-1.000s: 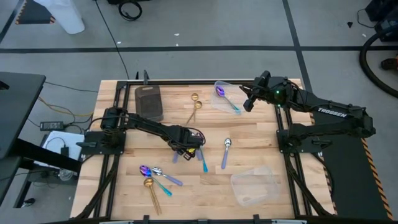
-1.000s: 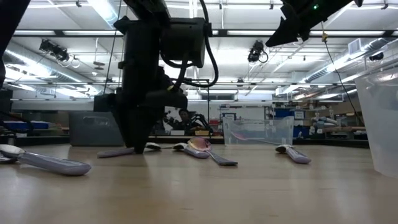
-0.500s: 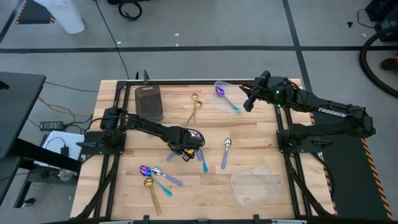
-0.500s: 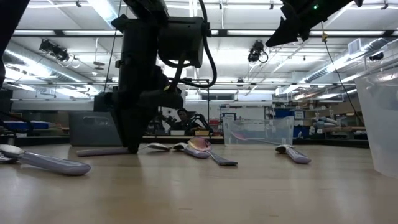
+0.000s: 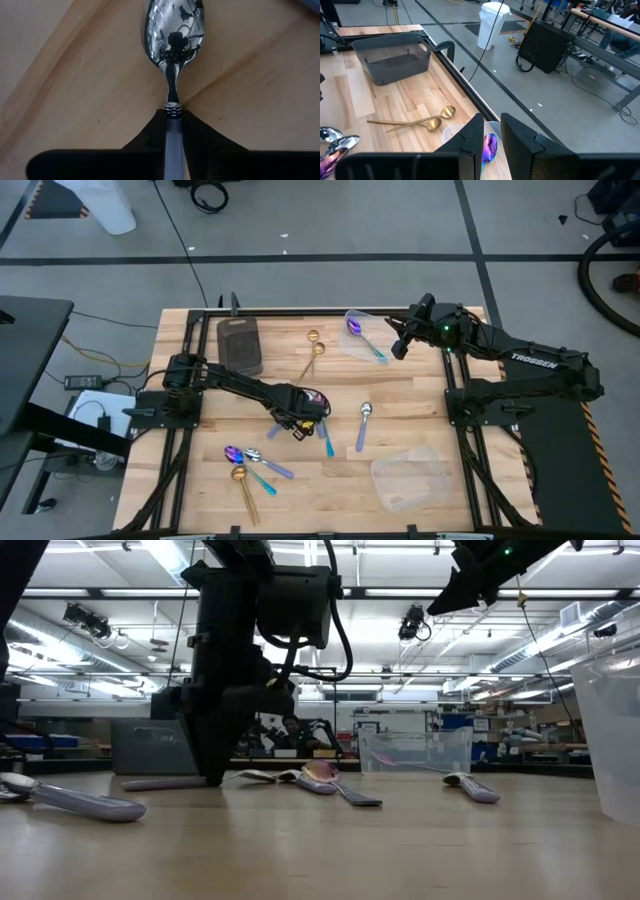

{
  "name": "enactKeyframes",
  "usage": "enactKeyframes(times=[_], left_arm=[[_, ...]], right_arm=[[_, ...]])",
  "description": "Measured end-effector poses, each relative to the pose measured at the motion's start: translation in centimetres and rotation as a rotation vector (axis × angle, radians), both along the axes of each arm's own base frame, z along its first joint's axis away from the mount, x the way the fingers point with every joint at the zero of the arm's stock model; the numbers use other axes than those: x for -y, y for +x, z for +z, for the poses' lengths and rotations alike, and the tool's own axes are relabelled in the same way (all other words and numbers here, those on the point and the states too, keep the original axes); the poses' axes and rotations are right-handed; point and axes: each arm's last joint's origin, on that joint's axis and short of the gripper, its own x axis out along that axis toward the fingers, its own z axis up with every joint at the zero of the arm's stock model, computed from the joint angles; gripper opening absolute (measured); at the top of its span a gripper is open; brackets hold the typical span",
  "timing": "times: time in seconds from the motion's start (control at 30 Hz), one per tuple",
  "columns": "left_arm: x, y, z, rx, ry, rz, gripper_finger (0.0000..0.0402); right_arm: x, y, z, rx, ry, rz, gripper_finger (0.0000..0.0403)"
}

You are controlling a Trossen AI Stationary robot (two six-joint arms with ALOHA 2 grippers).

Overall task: Sort silverware by color (type)
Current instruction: Put the purple spoon into the black bin

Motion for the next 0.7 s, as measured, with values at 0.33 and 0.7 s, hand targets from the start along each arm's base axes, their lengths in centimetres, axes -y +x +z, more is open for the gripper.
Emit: enactKeyframes(times=[0.33,0.7], left_arm=[[-0.1,-0.3,1.2,0.017,0.003,-0.021,0.0046],[-2.0,-2.1,7.7,0.186,0.107,0.024,0.0046]], right_arm=[[0.0,0.0,0.0,-0.001,-0.001,0.0,0.0077],[0.0,0.0,0.0,-0.001,-0.001,0.0,0.0077]])
